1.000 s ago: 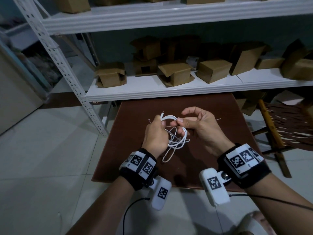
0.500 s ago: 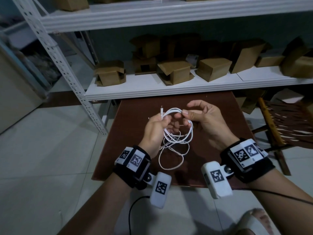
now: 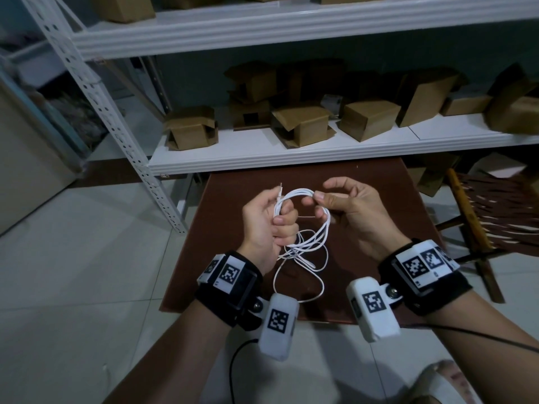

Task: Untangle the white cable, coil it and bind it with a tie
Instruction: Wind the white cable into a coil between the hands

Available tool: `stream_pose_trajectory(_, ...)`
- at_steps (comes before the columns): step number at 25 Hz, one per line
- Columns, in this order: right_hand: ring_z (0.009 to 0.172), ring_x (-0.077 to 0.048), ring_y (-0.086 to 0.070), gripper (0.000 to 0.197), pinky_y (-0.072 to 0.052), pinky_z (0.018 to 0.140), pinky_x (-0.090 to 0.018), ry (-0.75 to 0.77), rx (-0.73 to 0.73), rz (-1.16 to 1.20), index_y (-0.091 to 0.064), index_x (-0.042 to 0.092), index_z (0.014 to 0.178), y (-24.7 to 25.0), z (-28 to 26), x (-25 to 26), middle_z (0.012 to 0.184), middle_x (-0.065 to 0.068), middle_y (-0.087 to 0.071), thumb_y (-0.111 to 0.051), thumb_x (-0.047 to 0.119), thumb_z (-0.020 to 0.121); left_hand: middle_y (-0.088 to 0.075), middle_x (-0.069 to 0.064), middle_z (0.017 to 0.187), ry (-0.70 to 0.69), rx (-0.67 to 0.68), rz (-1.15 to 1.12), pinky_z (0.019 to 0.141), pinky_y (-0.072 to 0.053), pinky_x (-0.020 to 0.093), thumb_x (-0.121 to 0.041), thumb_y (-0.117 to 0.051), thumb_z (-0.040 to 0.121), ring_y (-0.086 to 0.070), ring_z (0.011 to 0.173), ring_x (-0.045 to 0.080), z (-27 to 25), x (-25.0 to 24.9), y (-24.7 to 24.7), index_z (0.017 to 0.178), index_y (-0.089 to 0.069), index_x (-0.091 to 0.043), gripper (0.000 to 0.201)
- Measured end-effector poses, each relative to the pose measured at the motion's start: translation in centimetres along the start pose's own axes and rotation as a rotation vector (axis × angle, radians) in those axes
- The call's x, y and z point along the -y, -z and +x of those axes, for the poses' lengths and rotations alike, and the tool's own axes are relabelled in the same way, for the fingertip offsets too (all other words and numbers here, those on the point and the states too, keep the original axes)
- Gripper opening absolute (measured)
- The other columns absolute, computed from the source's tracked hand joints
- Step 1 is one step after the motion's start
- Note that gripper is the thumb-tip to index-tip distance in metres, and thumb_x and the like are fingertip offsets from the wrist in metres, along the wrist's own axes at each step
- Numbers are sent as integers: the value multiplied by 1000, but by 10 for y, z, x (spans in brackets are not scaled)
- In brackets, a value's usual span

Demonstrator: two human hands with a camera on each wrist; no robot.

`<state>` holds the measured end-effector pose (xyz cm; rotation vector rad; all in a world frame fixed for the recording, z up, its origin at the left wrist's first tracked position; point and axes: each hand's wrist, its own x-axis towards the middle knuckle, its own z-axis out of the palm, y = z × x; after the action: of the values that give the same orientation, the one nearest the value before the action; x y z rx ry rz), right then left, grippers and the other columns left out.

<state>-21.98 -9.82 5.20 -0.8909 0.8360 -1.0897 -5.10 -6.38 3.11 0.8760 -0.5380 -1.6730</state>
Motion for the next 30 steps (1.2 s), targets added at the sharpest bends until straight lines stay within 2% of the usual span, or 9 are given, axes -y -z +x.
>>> stream_pose_trajectory(4,53,-19,-66,32,-56,52,-22,-3,-8,-4,-54,8,107,2,2,-1,89,-28,-77,-74,-6,85,-25,-9,51,26,-36,62,31,-15,18,-44,-37,110,-18,36,2,2,2,0,68,-43,-18,49)
stream_pose_trajectory(10,68,-20,-74,6,-58,60,-23,-45,-2,-17,-62,4,104,-4,4,-11,94,-24,-78,-60,1,100,-24,-10,50,-161,-187,21,34,-7,19,-40,-35,112,-15,35,2,0,2,-7,70,-37,-21,47)
stream_pose_trajectory(14,54,-16,-59,15,-50,53,-23,-79,-97,-235,-62,5,96,-5,3,-28,75,-13,-67,-54,13,106,-21,-9,50,-299,-245,-60,33,-9,19,-40,-36,112,-13,36,3,4,-8,-1,68,-36,-22,47)
stream_pose_trajectory(16,47,-20,-56,32,-46,45,-23,-226,-46,-408,-61,3,100,-6,-1,-34,71,-17,-68,-47,29,111,-22,-10,49,-345,-255,-108,33,-10,20,-40,-36,112,-14,36,3,4,-10,1,69,-36,-22,47)
stream_pose_trajectory(19,68,-34,-74,48,-62,57,-30,-486,110,-301,-58,2,112,-9,-2,-39,92,-32,-75,-36,45,111,-24,-9,49,-378,-252,-138,34,-11,21,-40,-37,112,-14,36,3,4,-10,0,69,-37,-21,47)
stream_pose_trajectory(21,88,-39,-75,38,-64,74,-32,-483,101,-61,-57,4,110,-11,1,-38,110,-37,-72,-42,39,111,-24,-9,50,-394,-263,-135,34,-12,21,-41,-36,112,-15,37,4,4,-10,0,69,-37,-21,47)
stream_pose_trajectory(24,92,-28,-75,18,-61,88,-32,-295,-26,199,-59,2,116,-7,7,-35,103,-24,-75,-53,17,107,-25,-9,51,-417,-293,-130,33,-14,20,-41,-35,112,-15,37,4,5,-10,2,70,-37,-21,46)
stream_pose_trajectory(27,92,-24,-77,9,-62,87,-31,-196,-79,313,-57,6,113,1,12,-32,96,-14,-72,-52,5,106,-25,-8,50,-434,-348,-108,32,-15,19,-39,-36,113,-16,36,5,7,-11,4,70,-37,-21,46)
stream_pose_trajectory(30,80,-19,-76,14,-63,70,-25,-115,-134,287,-56,6,114,5,14,-27,87,-10,-69,-55,-2,103,-24,-7,51,-424,-385,-45,33,-14,18,-38,-37,113,-15,36,5,7,-11,5,70,-38,-20,46)
